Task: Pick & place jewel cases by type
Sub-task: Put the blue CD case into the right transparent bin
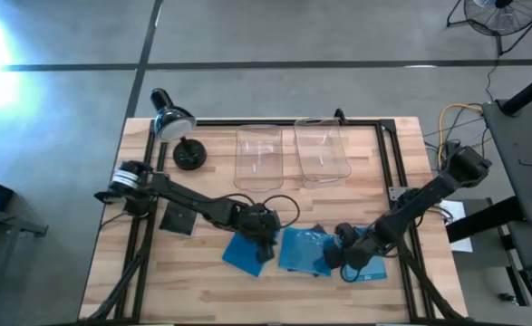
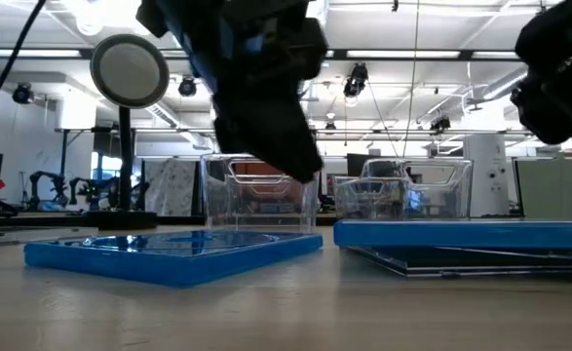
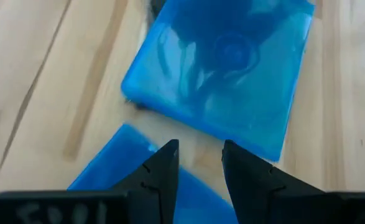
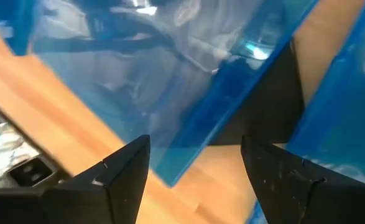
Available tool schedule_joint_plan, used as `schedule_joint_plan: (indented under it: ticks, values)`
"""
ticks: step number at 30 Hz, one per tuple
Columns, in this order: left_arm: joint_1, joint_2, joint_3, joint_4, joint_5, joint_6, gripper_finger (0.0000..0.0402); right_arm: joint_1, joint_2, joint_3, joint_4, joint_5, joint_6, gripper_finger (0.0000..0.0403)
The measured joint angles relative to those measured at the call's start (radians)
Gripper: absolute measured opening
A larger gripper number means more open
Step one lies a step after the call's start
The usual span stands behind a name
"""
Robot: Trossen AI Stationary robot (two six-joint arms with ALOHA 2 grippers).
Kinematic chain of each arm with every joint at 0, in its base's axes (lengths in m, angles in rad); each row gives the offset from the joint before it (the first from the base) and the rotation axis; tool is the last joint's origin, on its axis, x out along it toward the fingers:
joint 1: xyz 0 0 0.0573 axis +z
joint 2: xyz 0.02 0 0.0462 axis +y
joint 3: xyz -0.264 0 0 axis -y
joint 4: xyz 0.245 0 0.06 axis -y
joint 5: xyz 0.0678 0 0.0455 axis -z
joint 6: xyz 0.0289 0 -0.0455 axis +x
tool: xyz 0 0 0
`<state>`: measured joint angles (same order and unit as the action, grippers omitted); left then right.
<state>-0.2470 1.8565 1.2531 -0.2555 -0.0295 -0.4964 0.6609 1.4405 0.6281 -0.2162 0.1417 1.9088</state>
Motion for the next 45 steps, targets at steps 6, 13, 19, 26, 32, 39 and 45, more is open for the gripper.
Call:
schedule_joint_plan:
  ticks: [6,13,19,26,32,39,45]
  values:
    - [0.011,0.081,0.049,-0.002,0.086,0.034,0.0105,0.0,0.053,0.002,0.052,0.005,0.036,0.0247]
    - [0.015,0.16,0.078,0.007,0.172,0.034,0.0105,0.0,0.067,0.001,0.1,0.071,0.051,0.0247]
    - [0.015,0.202,0.123,0.011,0.202,0.031,0.0105,0.0,0.048,0.0,0.116,0.147,0.0,0.0247]
    - [0.017,0.206,0.138,0.014,0.204,0.029,0.0105,0.0,0.002,0.002,0.206,0.153,-0.08,0.0246]
    - [0.018,0.195,0.137,-0.015,0.2,0.017,0.0105,0.0,-0.014,0.002,0.155,0.153,-0.081,0.0242]
    - [0.018,0.193,0.134,-0.041,0.149,0.034,0.0105,-0.005,-0.014,-0.011,0.074,0.231,-0.022,0.0188]
    - [0.02,0.193,0.134,-0.038,0.13,0.036,0.0105,-0.011,-0.015,-0.021,0.086,0.314,0.015,0.0121]
